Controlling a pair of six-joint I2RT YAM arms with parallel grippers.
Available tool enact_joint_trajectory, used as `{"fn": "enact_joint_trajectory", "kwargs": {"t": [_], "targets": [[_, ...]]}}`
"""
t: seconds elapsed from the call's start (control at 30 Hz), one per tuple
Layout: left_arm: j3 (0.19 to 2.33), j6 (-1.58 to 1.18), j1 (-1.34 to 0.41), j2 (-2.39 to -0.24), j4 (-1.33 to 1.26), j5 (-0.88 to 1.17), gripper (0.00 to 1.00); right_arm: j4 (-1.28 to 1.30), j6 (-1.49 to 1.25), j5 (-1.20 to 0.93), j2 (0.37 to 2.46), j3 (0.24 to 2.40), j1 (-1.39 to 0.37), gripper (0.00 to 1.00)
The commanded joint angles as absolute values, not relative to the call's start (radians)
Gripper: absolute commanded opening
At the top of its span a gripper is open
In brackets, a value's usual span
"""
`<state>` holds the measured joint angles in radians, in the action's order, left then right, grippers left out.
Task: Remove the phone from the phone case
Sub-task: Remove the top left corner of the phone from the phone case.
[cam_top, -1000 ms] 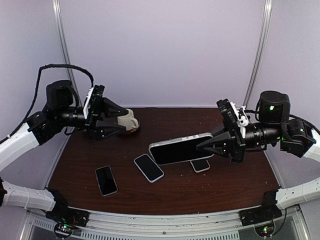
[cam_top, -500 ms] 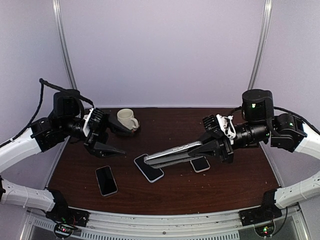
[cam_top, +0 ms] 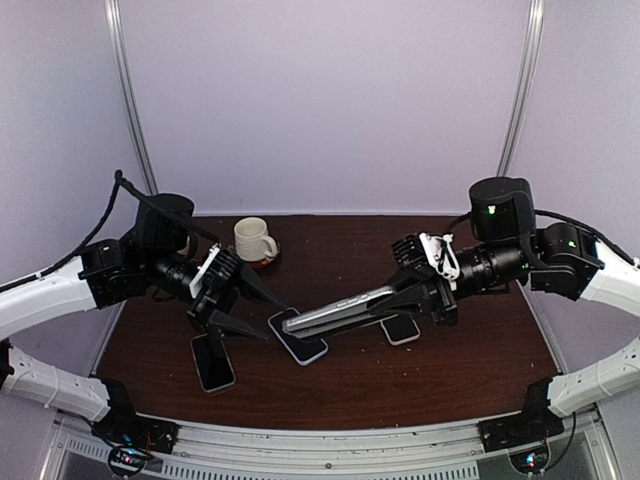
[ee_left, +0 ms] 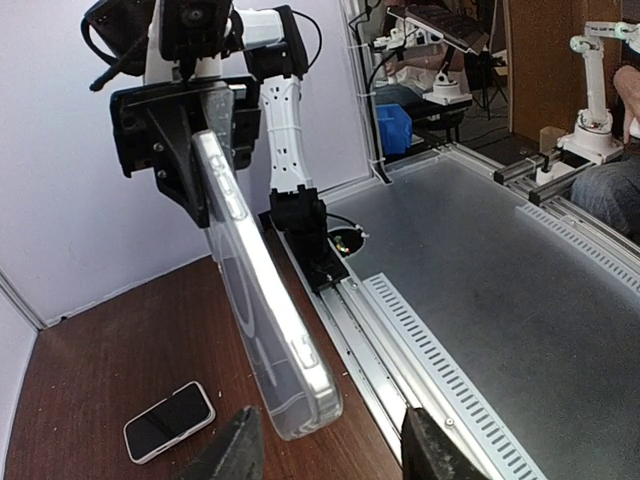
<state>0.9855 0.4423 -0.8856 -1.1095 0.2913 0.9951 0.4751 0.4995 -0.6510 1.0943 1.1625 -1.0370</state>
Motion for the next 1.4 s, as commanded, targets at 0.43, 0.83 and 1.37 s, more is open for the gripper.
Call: {"fn": "enact_joint_trajectory", "kwargs": {"t": [0.43, 0.83, 1.37], "targets": [[1.032, 0.460, -0.937, -1.159, 0.292, 0.955, 0.35, 0.418, 0.508, -0.689, 1.113, 1.231, -1.043, 0.00], [1.041, 0.467, -0.941, -1.164, 0.292, 0.951, 0.19, 0.410, 0.500, -0.713, 1.133, 1.237, -1.052, 0.00], [1.045, 0.512, -0.945, -1.153, 0.326, 1.056, 0.02, 0.404, 0.451, -0.960, 1.226, 1.271, -1.078, 0.00]]}}
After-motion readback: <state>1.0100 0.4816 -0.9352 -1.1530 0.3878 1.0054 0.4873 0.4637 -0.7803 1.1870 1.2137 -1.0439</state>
